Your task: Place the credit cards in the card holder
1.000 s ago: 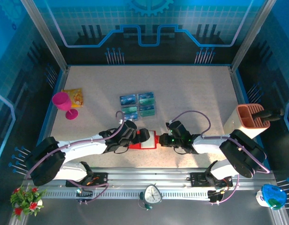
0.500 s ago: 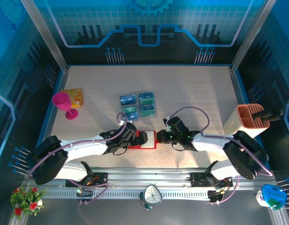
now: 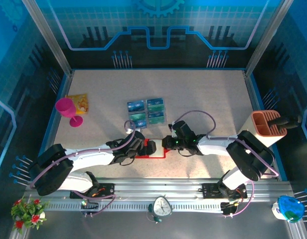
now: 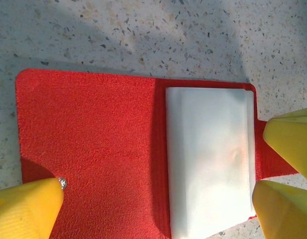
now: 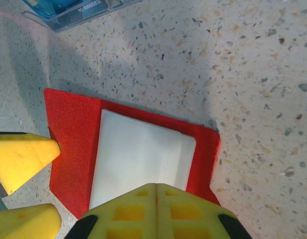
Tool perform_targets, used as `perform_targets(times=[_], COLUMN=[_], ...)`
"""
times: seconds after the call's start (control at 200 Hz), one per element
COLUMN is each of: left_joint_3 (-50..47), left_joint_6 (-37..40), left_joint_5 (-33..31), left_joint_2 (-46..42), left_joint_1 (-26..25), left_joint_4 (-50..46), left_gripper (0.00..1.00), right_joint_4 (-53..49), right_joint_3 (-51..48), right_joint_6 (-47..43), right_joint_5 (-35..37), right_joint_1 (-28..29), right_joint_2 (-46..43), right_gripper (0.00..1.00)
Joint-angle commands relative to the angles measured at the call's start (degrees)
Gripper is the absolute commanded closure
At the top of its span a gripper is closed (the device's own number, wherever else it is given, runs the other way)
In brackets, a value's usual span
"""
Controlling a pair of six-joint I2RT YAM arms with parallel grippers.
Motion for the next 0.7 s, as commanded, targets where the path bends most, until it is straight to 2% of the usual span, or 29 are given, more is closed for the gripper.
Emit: perform_targets(times=[0.0, 0.695], left_joint_3=[-1.2, 1.7], left_joint_6=[1.42, 4.69], left_joint_5=[-1.31, -3.37], left_joint_2=[1.43, 4.06], left_joint_1=[0.35, 0.26], left_joint_4=[-0.37, -6.4], left_gripper=[0.01, 0.01], right_joint_4=[-0.94, -1.15], right_joint_3=[1.7, 4.95], right_joint_6=[-1.47, -2.1], right_joint_5=[-0.83, -2.48], right_joint_1=[0.32, 1.17], right_joint_2=[1.22, 7.7], right_gripper=[1.0, 1.0])
